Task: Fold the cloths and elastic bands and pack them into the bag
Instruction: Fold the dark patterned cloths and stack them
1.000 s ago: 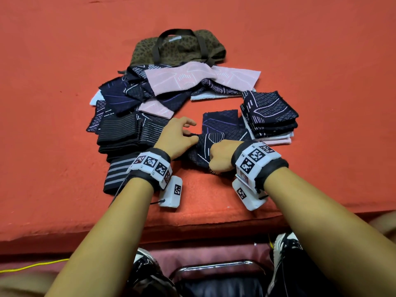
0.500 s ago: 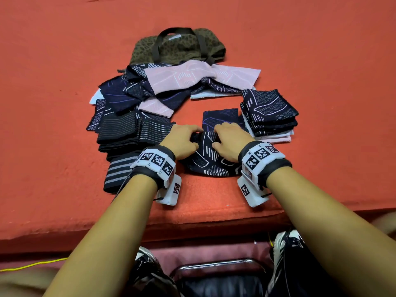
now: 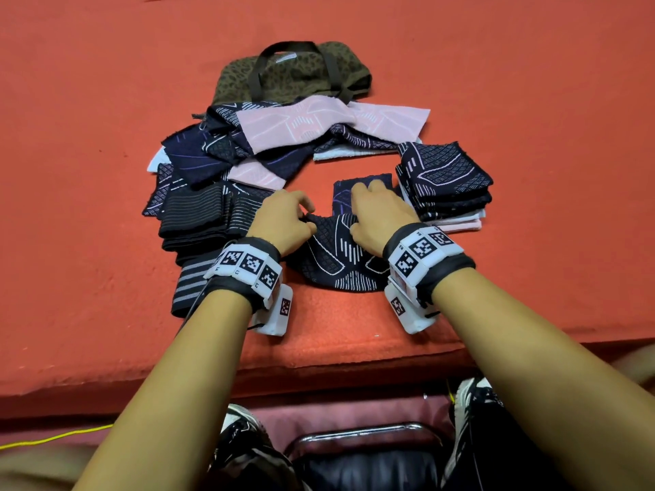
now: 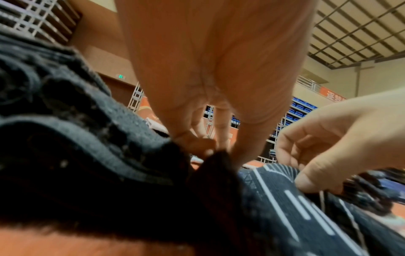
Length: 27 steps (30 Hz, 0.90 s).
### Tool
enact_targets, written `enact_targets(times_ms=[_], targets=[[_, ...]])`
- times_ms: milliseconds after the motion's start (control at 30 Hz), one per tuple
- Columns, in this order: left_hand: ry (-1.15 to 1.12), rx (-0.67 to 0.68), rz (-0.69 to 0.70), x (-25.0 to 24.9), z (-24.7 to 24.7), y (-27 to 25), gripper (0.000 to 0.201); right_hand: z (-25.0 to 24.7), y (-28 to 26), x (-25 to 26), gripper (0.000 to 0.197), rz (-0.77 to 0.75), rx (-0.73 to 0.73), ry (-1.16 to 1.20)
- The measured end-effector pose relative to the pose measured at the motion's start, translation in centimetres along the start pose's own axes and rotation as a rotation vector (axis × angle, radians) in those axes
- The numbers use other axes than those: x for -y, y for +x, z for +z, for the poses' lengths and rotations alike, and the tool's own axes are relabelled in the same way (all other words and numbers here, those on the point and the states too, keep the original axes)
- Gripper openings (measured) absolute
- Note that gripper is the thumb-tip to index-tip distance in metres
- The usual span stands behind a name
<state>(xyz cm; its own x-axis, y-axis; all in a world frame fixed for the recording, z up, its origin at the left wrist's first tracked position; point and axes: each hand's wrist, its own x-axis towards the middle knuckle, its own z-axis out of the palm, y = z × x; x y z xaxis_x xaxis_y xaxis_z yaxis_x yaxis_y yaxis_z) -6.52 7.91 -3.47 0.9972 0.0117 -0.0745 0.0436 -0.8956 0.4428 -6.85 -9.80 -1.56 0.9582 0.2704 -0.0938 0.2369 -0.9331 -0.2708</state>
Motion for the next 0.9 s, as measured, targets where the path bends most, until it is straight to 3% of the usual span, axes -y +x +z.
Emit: enact_targets(times_ms=[67, 167, 300, 433, 600, 900], targets=[[0.056, -0.02, -0.059, 0.2, -0.1, 0.0, 0.012, 0.3, -0.3, 0.6, 0.031, -0.026, -0.021, -0.035], [0.165, -0.022, -0.112, 0.4, -0.1, 0.0, 0.019, 0.5, -0.5, 1.0, 0.024, -0.054, -0.072, -0.051], [0.244, 0.005, -0.107, 0.4, 0.4, -0.1, 0.028, 0.8, -0.5, 1.2, 0.019, -0.022, 0.111, 0.012], [0.264, 0.053, -0.095, 0.0, 0.8, -0.3, 0.04, 2.3, -0.5, 0.6, 0.03, -0.002, 0.137, 0.064], [0.001, 0.049, -0.153, 0.2, 0.6, -0.1, 0.03, 3.1, -0.4, 0.6, 0.04, 0.012, 0.132, 0.078], [-0.478, 0.067, 0.073, -2.9, 0.6, -0.6, 0.029, 3.0, -0.5, 0.2, 0.038, -0.025, 0.153, 0.119]])
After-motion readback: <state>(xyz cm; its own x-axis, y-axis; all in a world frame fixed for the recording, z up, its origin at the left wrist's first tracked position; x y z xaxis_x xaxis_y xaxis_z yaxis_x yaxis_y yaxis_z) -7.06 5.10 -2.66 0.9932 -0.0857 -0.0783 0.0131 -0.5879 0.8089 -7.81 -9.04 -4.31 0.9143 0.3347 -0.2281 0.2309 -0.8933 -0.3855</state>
